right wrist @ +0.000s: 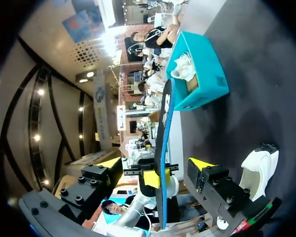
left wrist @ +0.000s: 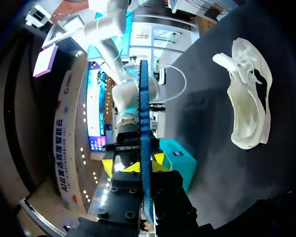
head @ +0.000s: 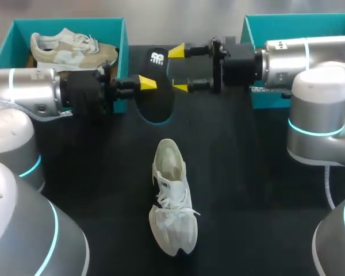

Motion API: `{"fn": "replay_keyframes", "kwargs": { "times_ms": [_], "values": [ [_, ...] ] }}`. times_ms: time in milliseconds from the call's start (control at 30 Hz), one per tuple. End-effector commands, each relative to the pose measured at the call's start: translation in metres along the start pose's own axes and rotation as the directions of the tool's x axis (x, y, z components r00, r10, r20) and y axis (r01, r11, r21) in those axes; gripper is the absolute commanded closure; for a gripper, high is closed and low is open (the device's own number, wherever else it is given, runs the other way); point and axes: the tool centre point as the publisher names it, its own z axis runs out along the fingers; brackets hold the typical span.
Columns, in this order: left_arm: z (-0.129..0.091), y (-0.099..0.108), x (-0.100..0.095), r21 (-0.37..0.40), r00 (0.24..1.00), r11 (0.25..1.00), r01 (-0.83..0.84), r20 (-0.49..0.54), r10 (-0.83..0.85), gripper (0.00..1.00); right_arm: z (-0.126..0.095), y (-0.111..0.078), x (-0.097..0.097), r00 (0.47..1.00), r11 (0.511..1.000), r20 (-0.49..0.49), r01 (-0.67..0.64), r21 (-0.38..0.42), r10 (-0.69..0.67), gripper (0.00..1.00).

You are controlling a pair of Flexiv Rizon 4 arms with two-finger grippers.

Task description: Take the shoe out of the shoebox, open the shoe tongue, remove and reinsert the insole, then place the shoe into the shoebox

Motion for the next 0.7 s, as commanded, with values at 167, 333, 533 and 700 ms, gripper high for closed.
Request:
{"fn": "replay_keyframes", "kwargs": {
  "times_ms": [167, 333, 533, 700],
  "values": [
    [-0.030, -0.005, 0.000, 0.030, 0.969, 0.969, 0.246, -0.028, -0.245, 1.00, -0.016, -0.012, -0.003, 1.000, 1.000, 0.012, -0.003, -0.021, 0.004, 0.00],
    [-0.037, -0.008, 0.004, 0.104, 0.902, 0.897, 0.431, -0.006, -0.432, 1.00, -0.019, -0.014, -0.004, 1.000, 1.000, 0.011, -0.002, -0.030, 0.002, 0.00],
    [-0.037, -0.008, 0.004, 0.104, 0.902, 0.897, 0.431, -0.006, -0.432, 1.00, -0.019, -0.014, -0.004, 1.000, 1.000, 0.011, -0.002, -0.030, 0.002, 0.00],
    [-0.037, -0.008, 0.004, 0.104, 0.902, 0.897, 0.431, -0.006, -0.432, 1.00, -0.019, -0.014, -0.004, 1.000, 1.000, 0.011, -0.002, -0.030, 0.002, 0.00]
  ]
}}
